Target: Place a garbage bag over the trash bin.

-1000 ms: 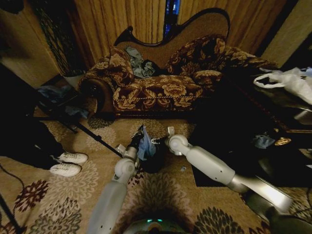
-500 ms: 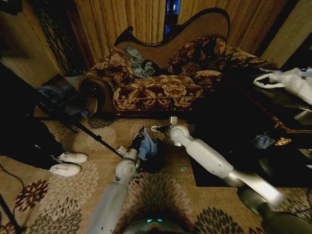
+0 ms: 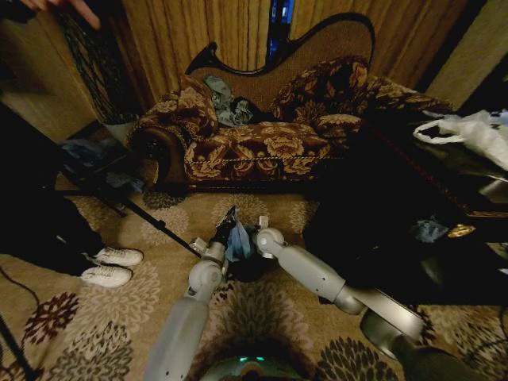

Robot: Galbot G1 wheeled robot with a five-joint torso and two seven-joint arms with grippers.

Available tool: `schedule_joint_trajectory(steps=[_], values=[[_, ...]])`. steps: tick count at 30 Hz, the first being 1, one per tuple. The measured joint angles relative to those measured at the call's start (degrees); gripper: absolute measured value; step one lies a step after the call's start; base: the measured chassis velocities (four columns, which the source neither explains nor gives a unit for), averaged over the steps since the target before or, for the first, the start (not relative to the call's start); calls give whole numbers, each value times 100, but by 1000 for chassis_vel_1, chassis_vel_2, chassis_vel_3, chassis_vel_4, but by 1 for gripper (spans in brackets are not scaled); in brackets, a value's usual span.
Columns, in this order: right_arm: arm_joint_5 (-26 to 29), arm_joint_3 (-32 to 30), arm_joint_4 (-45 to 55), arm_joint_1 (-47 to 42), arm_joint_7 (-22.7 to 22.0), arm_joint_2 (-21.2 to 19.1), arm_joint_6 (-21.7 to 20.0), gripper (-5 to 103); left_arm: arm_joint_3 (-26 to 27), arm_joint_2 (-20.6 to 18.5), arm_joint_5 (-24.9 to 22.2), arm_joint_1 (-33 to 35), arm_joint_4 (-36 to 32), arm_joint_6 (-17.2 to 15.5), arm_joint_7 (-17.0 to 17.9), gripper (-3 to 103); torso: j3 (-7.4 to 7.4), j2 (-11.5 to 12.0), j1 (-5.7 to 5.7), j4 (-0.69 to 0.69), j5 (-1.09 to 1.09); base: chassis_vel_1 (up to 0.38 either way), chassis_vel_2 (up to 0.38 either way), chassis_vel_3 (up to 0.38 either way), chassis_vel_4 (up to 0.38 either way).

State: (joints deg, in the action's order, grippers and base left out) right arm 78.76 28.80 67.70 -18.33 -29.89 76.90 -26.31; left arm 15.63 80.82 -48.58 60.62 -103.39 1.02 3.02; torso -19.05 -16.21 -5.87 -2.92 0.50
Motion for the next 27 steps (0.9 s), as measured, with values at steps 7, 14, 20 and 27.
schedule_joint_trajectory(steps=[7, 14, 20, 27], values=[[-425, 148, -561, 81, 185, 111, 4, 10, 70, -60, -32, 13, -79, 9, 7, 0, 0, 0, 0, 0, 0, 0, 0, 0, 0], [-548, 404, -611, 79, 176, 15, -59, 0, 99, -91, -81, -2, -105, 11, 12, 0, 0, 0, 0, 0, 0, 0, 0, 0, 0], [-800, 481, -855, -48, 180, 142, -31, 0, 100, -100, -112, -30, -73, 15, 7, 0, 0, 0, 0, 0, 0, 0, 0, 0, 0], [-960, 284, -877, -128, 67, 269, 140, 3, 103, -144, -172, -80, -19, 30, 5, 0, 0, 0, 0, 0, 0, 0, 0, 0, 0]])
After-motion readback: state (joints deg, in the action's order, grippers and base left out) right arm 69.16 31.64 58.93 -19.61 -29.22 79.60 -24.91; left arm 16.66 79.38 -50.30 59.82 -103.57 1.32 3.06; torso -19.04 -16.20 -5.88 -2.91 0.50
